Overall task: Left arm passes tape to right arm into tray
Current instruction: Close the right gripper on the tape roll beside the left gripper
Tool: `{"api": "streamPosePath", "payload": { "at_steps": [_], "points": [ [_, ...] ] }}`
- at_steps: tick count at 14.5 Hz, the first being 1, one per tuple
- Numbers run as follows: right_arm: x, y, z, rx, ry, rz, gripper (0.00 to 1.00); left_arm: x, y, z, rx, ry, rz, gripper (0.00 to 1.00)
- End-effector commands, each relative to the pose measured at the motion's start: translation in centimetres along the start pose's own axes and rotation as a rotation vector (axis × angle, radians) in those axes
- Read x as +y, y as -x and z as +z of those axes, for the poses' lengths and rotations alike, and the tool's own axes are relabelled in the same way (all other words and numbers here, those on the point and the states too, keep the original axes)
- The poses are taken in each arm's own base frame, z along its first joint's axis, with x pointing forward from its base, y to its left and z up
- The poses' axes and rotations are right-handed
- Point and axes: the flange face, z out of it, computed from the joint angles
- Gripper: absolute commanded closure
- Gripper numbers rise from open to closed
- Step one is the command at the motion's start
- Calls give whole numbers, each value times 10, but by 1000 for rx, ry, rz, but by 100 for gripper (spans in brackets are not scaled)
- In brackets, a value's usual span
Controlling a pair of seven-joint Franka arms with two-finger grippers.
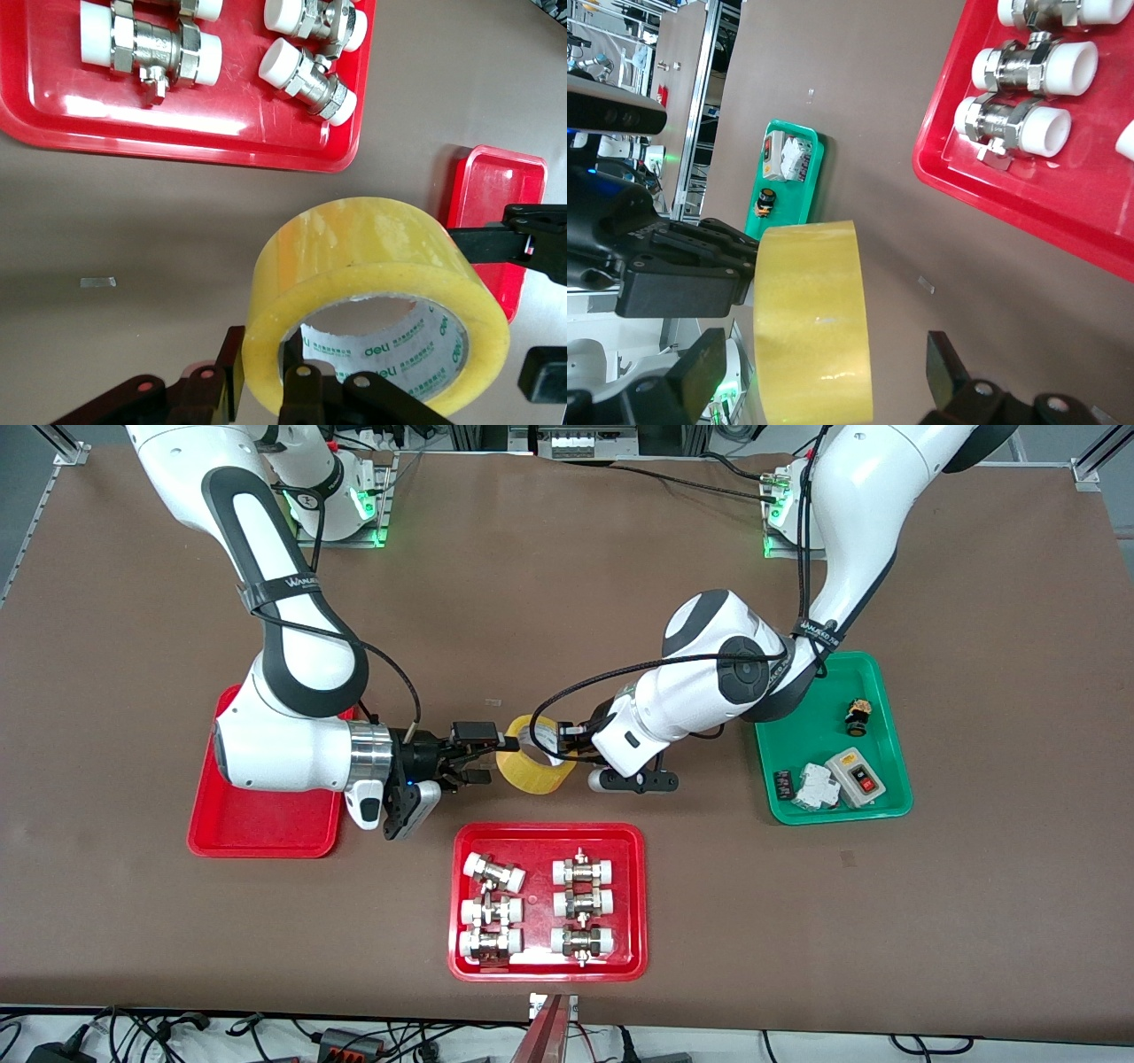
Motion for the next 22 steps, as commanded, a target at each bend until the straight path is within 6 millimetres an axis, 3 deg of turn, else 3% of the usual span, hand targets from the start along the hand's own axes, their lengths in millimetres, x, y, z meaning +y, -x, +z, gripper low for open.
{"api": "streamPosePath", "payload": {
  "at_steps": [1, 8, 12, 18, 22],
  "points": [
    [0, -5, 9, 11, -15, -12, 0, 5, -1, -9, 7, 17, -9, 98],
    [-2, -3, 14, 1, -15, -38, 0, 5, -1, -9, 6, 16, -11, 97],
    [9, 4, 14, -17, -21, -103, 23, 5, -2, -9, 7, 16, -12, 96],
    [7, 3, 14, -10, -22, -89, 52, 4, -2, -10, 9, 17, -11, 95],
    [8, 3, 14, -11, -23, -86, 64, 3, -4, -12, 12, 18, -16, 94]
  ]
}}
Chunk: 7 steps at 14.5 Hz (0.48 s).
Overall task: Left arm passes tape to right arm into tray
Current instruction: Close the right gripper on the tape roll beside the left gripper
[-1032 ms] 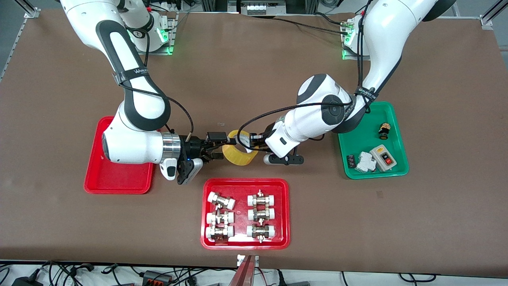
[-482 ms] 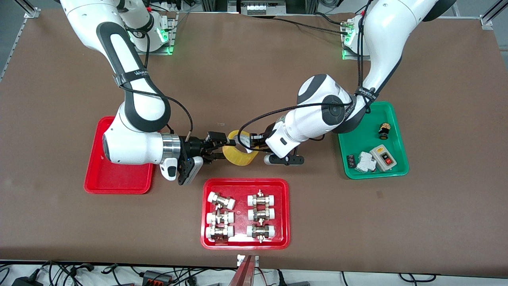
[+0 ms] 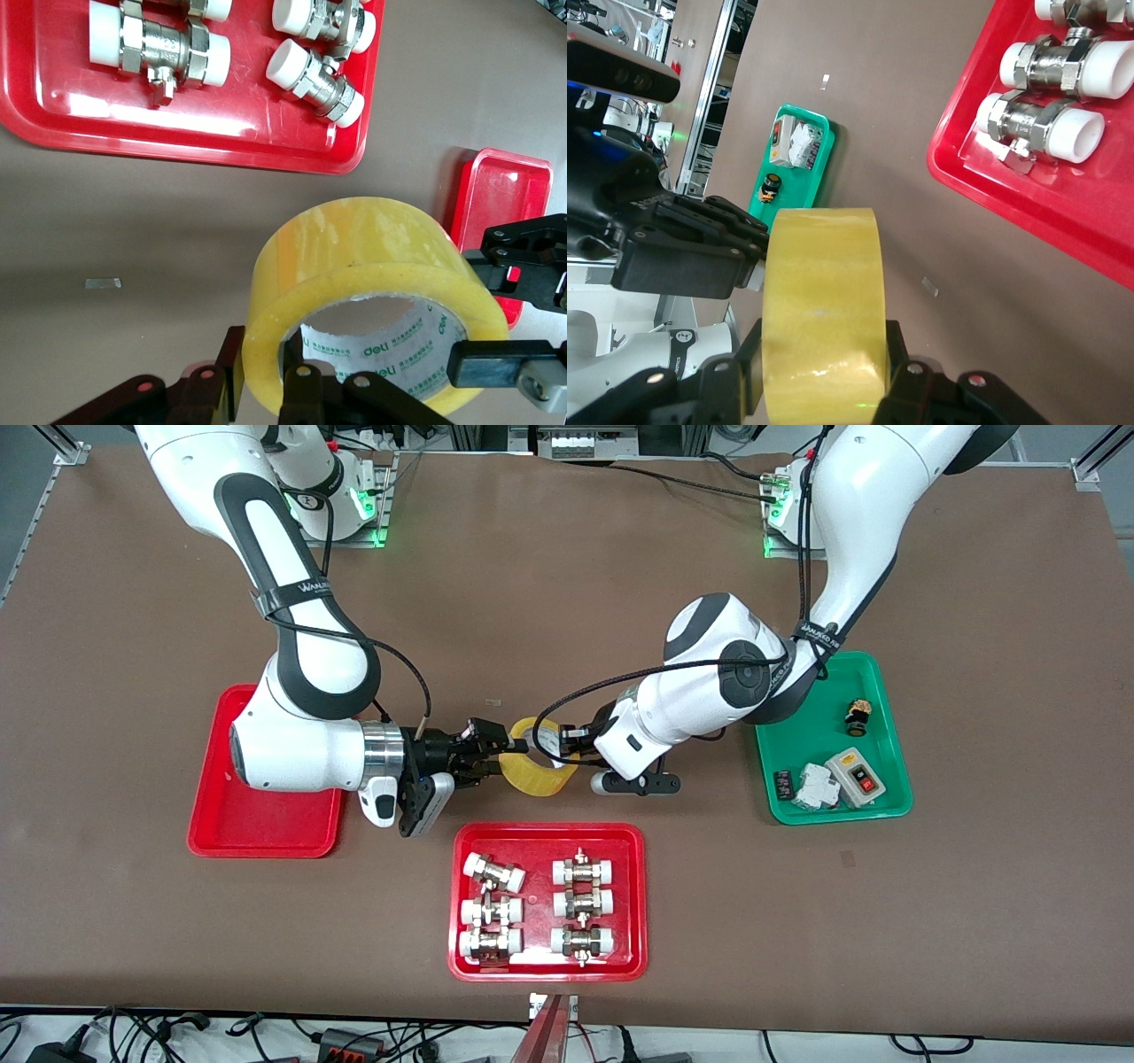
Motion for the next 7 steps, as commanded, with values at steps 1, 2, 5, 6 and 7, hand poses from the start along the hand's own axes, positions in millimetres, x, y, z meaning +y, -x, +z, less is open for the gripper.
{"api": "streamPosePath", "payload": {
  "at_steps": [1, 2, 5, 6, 7],
  "points": [
    [5, -1, -1, 8, -4, -7, 65, 7, -2, -14, 13, 21, -8, 94],
    [5, -1, -1, 8, -4, -7, 66, 7, -2, -15, 14, 22, -7, 94],
    [6, 0, 0, 6, -5, -7, 68, 8, -3, -17, 16, 22, -5, 78],
    [6, 0, 0, 6, -5, -7, 69, 7, -3, -21, 12, 14, 1, 63],
    [4, -1, -1, 8, -5, -9, 69, 4, -7, -30, 19, 12, 0, 34]
  ]
}}
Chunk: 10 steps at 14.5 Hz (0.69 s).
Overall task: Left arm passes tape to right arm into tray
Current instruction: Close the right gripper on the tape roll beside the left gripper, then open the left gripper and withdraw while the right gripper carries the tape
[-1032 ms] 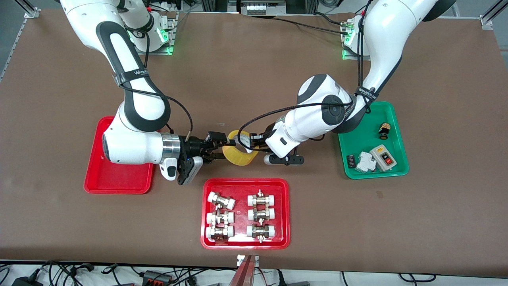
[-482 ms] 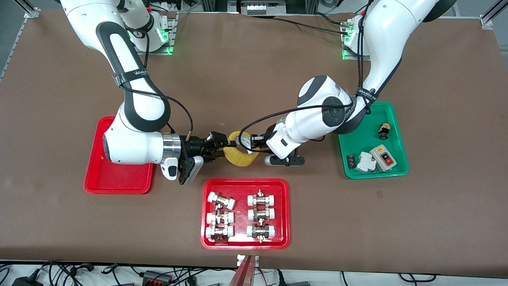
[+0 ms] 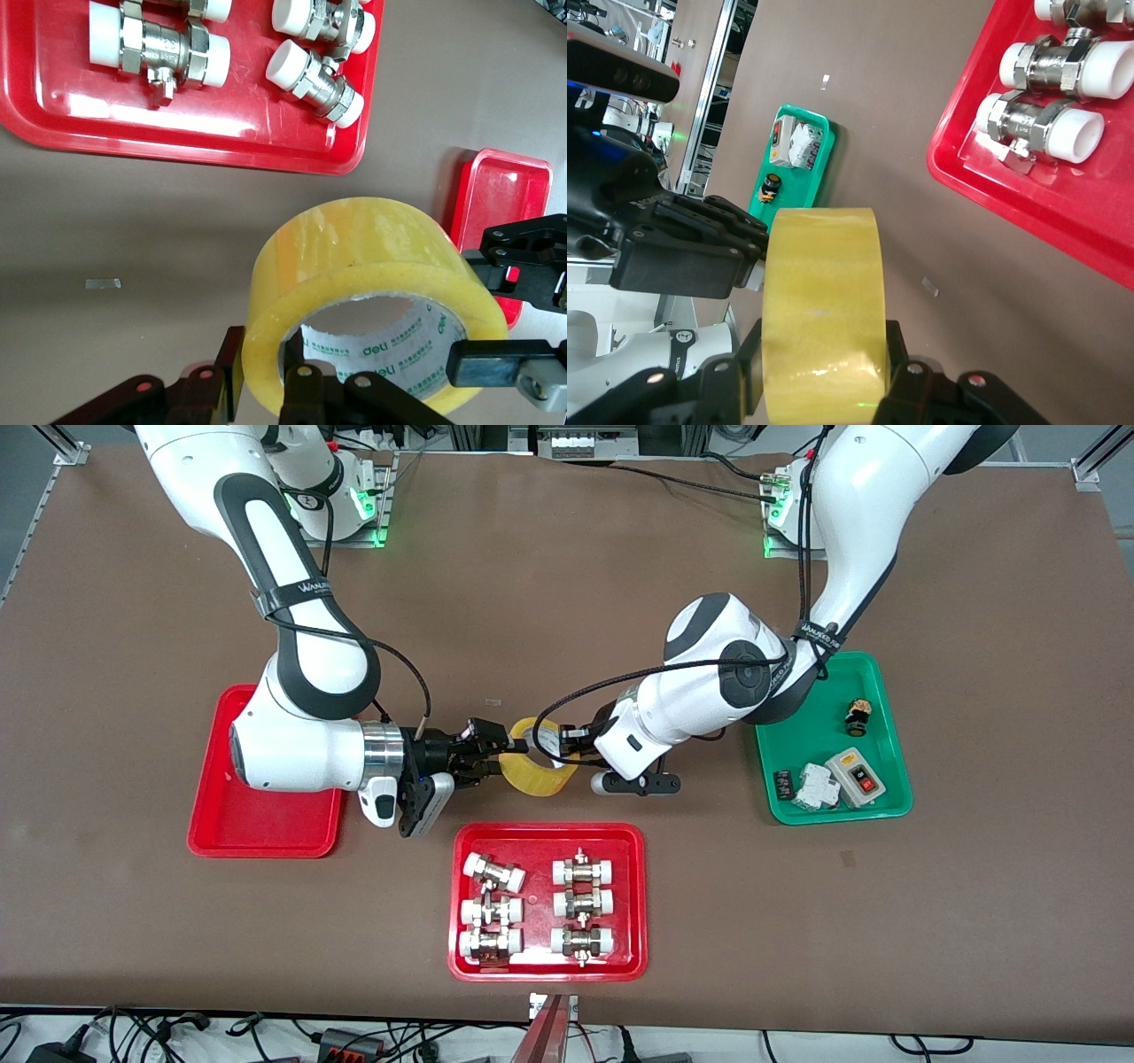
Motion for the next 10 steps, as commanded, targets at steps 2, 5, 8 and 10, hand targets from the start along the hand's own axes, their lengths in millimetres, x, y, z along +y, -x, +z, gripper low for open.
{"api": "streamPosePath", "payload": {
  "at_steps": [2, 5, 8, 10],
  "points": [
    [5, 0, -1, 6, -5, -17, 69, -7, -20, -50, 47, 18, -19, 0],
    [5, 0, -1, 5, -4, -19, 69, -20, -26, -74, 30, -10, -33, 0],
    [8, 1, -1, -2, 4, -26, 69, -39, -22, -127, -39, -95, -39, 0],
    [15, 2, -7, 1, 14, -8, 71, -62, -22, -165, -90, -148, 39, 0]
  ]
}}
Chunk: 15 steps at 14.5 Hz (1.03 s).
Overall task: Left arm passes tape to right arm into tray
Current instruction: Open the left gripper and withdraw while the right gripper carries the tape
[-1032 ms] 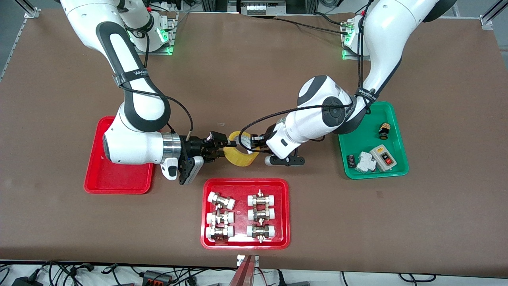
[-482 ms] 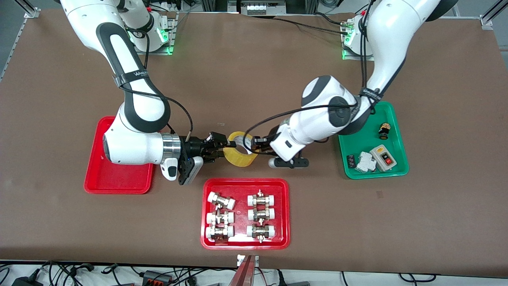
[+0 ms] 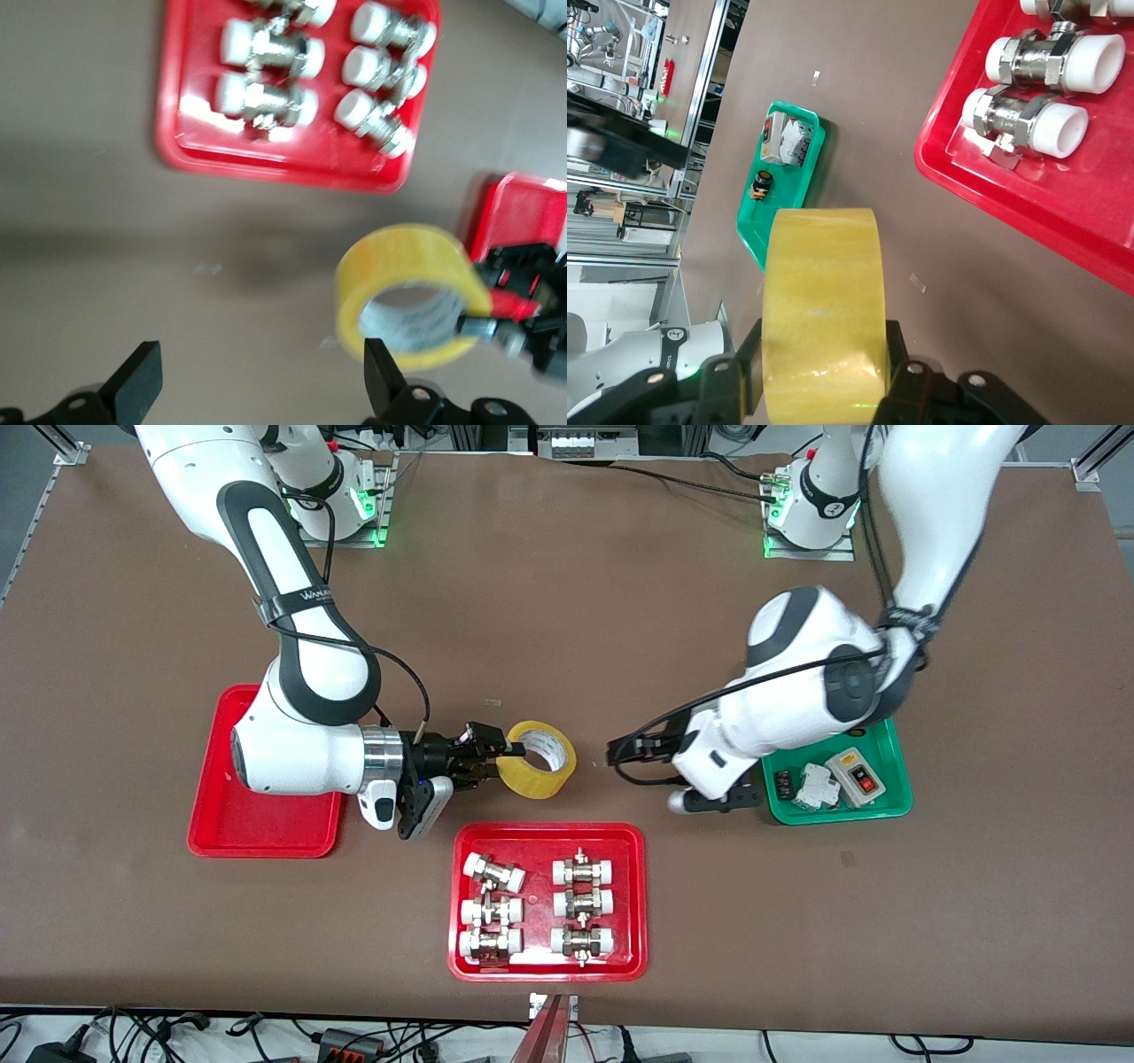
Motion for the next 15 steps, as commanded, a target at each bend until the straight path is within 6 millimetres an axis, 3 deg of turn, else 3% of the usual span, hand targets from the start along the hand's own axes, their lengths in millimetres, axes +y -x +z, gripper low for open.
{"api": "streamPosePath", "payload": {
  "at_steps": [1, 4, 7, 8, 12, 15],
  "points": [
    [13, 0, -21, 4, 23, -3, 74, -39, 8, -61, -53, -69, 126, 0],
    [61, 9, -81, 13, 40, 56, 74, -85, 16, -116, -114, -125, 180, 0],
    [131, 35, -171, 81, 25, 166, 72, -118, 29, -151, -148, -243, 144, 0],
    [149, 46, -187, 98, 21, 204, 72, -125, 35, -161, -150, -315, 156, 0],
    [215, 98, -257, 107, 89, 338, 69, -171, 38, -188, -189, -371, 178, 0],
    [271, 149, -286, 66, 81, 420, 69, -180, 51, -183, -196, -402, 156, 0]
  ]
}}
